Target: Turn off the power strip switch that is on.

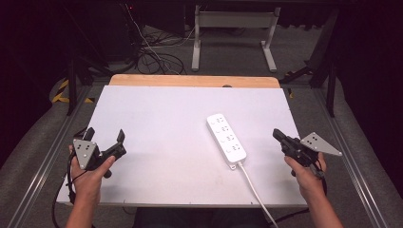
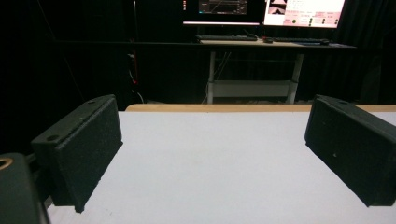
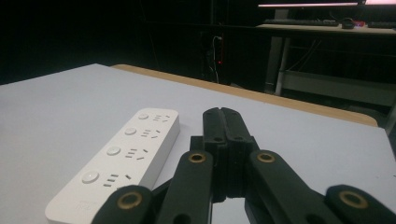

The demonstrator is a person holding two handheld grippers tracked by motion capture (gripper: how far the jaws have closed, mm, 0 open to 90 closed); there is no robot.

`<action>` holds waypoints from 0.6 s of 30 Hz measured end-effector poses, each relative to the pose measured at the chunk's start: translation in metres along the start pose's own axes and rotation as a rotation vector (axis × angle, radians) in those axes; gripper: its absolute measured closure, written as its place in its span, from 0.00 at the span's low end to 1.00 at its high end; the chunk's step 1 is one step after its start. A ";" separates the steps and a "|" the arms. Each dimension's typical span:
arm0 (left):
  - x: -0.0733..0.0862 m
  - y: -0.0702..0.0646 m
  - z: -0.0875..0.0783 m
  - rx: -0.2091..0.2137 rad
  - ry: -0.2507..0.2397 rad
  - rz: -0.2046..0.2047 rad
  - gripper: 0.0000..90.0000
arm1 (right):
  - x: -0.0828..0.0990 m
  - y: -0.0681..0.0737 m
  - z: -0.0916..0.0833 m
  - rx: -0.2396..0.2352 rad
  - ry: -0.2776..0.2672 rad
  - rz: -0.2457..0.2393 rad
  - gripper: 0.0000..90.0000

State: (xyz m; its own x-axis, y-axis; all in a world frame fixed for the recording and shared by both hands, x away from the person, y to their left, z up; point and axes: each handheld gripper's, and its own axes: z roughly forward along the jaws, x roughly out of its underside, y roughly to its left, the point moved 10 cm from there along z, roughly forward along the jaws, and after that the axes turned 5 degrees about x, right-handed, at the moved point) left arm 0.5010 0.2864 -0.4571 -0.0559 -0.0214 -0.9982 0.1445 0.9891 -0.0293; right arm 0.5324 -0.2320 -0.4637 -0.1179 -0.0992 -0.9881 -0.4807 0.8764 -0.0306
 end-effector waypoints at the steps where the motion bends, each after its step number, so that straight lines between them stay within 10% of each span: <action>1: 0.000 0.000 0.000 -0.001 0.000 0.000 0.05 | -0.001 0.000 0.000 -0.003 -0.003 0.000 1.00; 18: 0.001 0.002 0.000 -0.006 0.002 -0.004 0.05 | -0.005 0.051 0.033 -0.178 0.081 -0.119 1.00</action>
State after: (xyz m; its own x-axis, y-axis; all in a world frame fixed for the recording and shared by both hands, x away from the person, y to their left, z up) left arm 0.5010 0.2889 -0.4581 -0.0580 -0.0248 -0.9980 0.1379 0.9899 -0.0326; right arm 0.5376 -0.1715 -0.4652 -0.1175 -0.2406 -0.9635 -0.6405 0.7598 -0.1117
